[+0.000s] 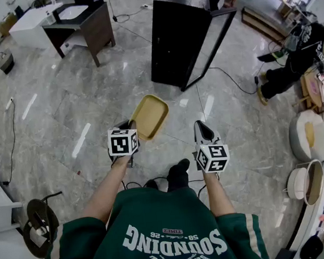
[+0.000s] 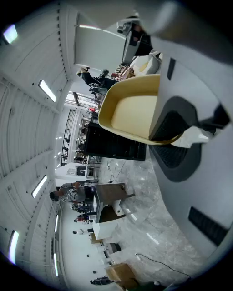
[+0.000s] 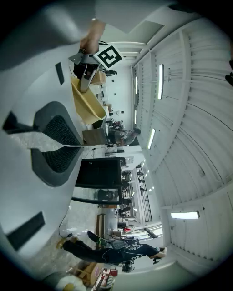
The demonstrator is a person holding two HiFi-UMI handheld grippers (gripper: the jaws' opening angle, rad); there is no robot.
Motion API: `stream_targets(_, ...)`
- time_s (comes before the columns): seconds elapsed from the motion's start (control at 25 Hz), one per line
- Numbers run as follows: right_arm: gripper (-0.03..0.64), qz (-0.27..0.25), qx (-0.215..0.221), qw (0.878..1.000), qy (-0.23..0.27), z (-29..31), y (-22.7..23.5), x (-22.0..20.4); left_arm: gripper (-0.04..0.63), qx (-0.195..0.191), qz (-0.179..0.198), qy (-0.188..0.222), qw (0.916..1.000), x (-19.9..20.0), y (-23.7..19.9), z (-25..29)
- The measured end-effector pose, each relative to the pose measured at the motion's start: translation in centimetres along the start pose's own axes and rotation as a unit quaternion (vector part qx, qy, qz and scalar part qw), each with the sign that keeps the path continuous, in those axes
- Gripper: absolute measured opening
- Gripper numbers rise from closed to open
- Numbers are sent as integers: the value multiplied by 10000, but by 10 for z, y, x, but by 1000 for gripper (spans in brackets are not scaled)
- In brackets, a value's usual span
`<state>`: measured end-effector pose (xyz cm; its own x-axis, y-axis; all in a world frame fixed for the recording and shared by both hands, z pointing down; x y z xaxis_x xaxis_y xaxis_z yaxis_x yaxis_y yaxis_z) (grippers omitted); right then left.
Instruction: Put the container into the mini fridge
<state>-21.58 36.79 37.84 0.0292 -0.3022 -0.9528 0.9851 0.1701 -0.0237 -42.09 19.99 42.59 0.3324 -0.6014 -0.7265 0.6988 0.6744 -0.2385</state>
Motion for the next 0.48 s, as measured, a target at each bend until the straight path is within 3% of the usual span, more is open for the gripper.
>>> stream_targets(0.48, 35, -189, -182, 9996, -116, 7, -13, 3, 25, -35, 34, -20, 10000, 5, -17, -3)
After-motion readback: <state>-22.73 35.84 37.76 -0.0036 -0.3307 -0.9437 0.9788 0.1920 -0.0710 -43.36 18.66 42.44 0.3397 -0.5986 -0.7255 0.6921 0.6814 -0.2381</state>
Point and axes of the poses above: the fingertips, and each gripper's own axes: z forward along the fingers, y to its right, x out of its top, the point moved 2 cm from there along -z, backward along the fingers, and after that the axes turned 7 degrees about -z, right-handed, at the moved point
